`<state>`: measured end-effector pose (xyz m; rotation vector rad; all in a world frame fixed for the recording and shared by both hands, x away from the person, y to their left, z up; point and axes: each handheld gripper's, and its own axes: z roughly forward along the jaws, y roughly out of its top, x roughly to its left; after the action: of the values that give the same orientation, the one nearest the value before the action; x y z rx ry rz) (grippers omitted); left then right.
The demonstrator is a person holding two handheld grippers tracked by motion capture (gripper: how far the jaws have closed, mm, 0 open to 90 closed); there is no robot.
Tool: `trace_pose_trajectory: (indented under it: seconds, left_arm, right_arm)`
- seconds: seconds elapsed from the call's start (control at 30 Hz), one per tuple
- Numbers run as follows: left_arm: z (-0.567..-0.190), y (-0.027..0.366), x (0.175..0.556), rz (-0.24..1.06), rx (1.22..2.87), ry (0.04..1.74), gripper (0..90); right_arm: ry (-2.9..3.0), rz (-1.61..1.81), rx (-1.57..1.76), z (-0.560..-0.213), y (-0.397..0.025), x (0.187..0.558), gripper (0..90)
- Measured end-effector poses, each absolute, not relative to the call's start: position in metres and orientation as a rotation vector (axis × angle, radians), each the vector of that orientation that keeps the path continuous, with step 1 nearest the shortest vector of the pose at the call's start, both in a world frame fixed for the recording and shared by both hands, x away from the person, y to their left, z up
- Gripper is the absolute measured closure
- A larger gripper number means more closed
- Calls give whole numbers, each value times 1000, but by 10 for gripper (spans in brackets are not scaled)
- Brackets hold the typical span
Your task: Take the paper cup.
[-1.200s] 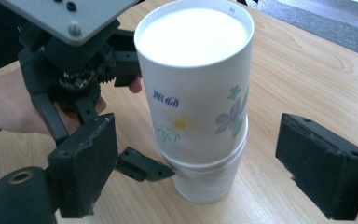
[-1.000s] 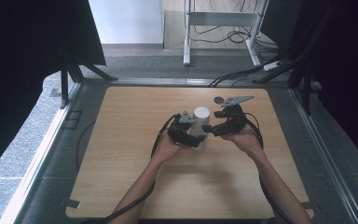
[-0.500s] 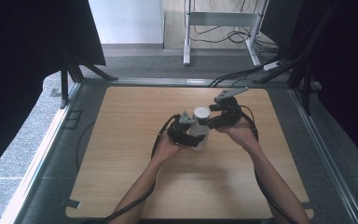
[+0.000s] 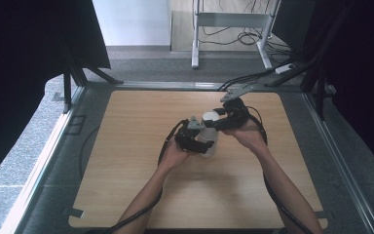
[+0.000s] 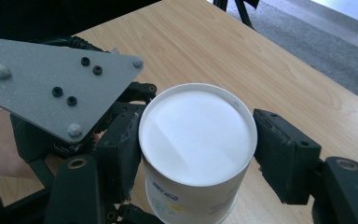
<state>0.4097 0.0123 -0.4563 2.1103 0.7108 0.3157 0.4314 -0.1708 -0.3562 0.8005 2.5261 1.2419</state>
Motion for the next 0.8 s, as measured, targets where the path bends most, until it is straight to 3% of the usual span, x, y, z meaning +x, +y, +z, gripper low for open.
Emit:
trace_pose_trajectory:
  seconds: [0.57,0.8]
  left_arm:
    - [-457,13,409,319,2120,709,190]
    - [-458,13,408,287,2121,711,132]
  right_arm:
    - [2503,1280,788,-331,-177,430,372]
    - [2495,1291,794,-321,-180,430,372]
